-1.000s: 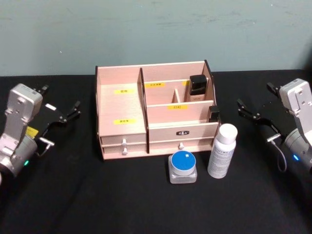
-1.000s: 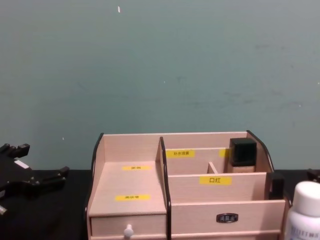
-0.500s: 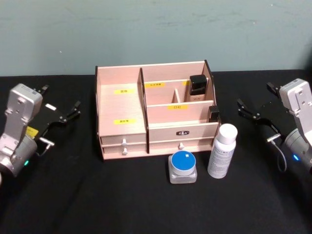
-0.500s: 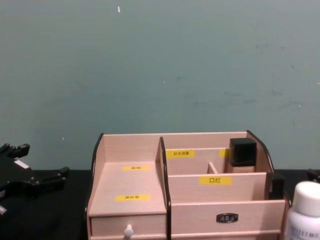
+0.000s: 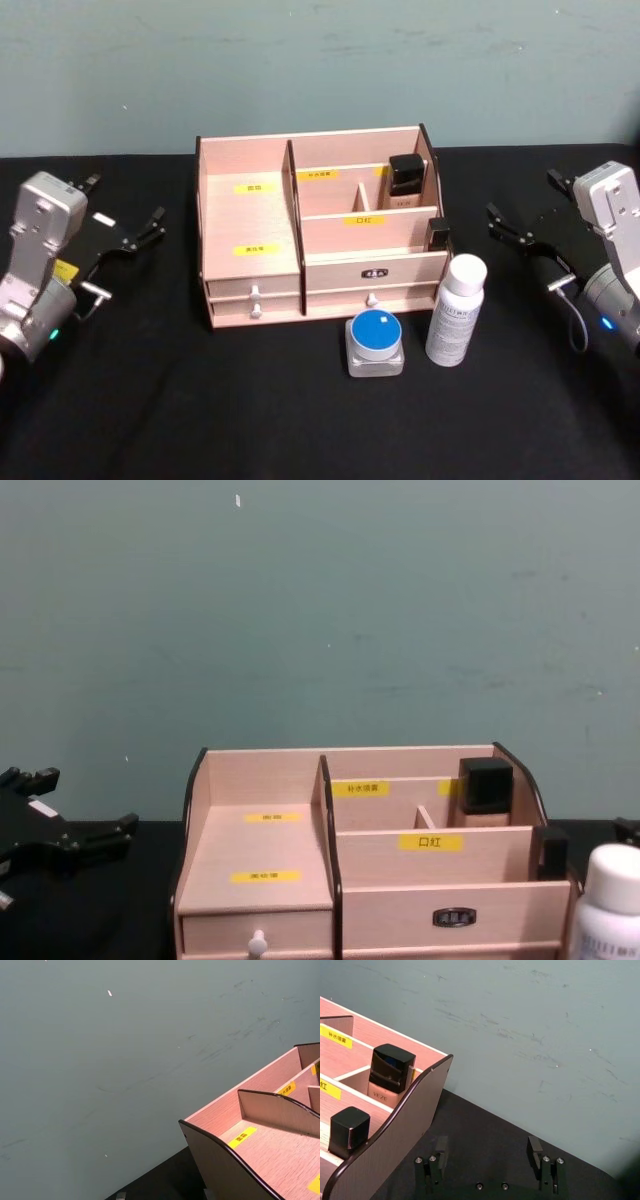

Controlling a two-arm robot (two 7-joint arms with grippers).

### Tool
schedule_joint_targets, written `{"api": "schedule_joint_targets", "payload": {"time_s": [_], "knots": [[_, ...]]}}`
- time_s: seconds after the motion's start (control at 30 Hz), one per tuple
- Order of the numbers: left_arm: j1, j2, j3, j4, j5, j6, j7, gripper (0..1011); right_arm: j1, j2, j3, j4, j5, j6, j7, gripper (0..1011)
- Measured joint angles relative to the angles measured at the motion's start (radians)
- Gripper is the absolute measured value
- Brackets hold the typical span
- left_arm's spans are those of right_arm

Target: Pick up the facial cleanser and watermelon frost from the table and place them into the tiered storage box.

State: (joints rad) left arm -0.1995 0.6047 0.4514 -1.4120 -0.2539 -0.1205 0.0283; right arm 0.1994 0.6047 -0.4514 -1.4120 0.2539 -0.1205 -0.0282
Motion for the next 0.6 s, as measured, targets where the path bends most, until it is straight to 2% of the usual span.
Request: {"api": "schedule_joint_targets", "payload": {"time_s": [0.4,0.5,0.6], "knots": [[0.0,0.0,0.0,0.0,0.0,0.0,0.0,1001,0.0,-0.001,0.001,0.0,0.0,0.001,0.001,1000],[0.0,0.0,0.0,0.0,0.0,0.0,0.0,1001,-0.001,-0.007,0.015,0.004,0.005,0.012,0.006,1000],[0.0,0.0,0.0,0.0,0.0,0.0,0.0,1001,-0.017,0.004,0.037,-0.02,0.015,0.027,0.02,1000]]}}
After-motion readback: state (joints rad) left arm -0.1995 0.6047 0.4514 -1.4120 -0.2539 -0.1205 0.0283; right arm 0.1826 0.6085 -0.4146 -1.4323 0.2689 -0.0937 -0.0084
